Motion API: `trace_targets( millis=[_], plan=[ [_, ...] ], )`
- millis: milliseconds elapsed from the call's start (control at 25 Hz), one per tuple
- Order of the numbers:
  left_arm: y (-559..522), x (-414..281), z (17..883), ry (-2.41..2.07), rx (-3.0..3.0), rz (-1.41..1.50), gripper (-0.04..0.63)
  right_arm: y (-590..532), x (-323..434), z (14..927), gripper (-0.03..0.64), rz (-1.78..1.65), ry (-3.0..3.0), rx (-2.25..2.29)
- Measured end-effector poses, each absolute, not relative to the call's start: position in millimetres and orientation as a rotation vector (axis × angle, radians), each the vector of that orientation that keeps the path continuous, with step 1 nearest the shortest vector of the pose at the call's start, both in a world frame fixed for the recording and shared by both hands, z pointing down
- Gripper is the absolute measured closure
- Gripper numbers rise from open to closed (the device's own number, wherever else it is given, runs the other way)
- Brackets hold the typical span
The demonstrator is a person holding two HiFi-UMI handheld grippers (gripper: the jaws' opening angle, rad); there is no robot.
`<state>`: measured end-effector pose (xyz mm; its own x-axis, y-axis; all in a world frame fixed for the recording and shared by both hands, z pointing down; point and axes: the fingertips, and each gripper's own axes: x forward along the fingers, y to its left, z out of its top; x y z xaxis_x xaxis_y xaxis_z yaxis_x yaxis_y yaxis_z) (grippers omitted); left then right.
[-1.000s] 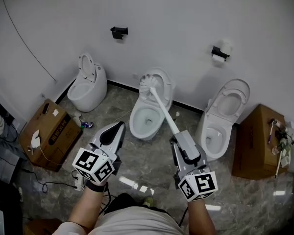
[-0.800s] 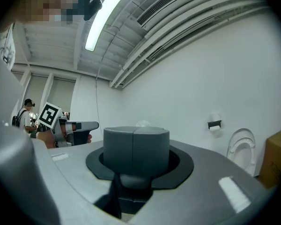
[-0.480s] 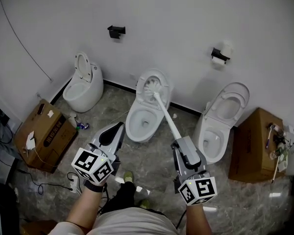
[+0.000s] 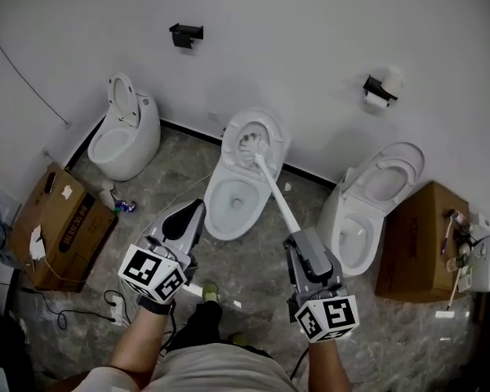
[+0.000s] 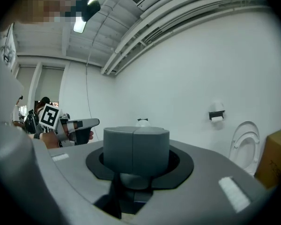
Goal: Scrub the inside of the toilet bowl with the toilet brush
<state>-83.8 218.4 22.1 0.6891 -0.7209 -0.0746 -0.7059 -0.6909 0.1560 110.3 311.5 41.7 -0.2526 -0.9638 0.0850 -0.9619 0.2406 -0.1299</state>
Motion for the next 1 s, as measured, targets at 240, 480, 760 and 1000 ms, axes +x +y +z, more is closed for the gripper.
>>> trace_targets(
  millis=[240,480,760,1000],
  plan=[
    [140.7,-83.8,42.6,-1.104,2.805,-0.145,0.589,237.7,93.8,58.7,0.453,-0.3,2.454,-1.969],
    [81.4,-90.3,59.8,-1.05,2.812,-0.123,0.589,181.6,80.9,77.3,0.453,-0.339,2.446,-2.01],
    [35.6,-91.6,96.1,-1.007,2.796,-0.081,0.589,144.3,71.0,124.3,0.453,-0.462,2.48,-2.058],
    [6.1,-83.4,134.7,-0.986,2.752,-0.034,0.589,116.5,69.6,165.7,0.452,-0.562,2.506,-2.071]
  ],
)
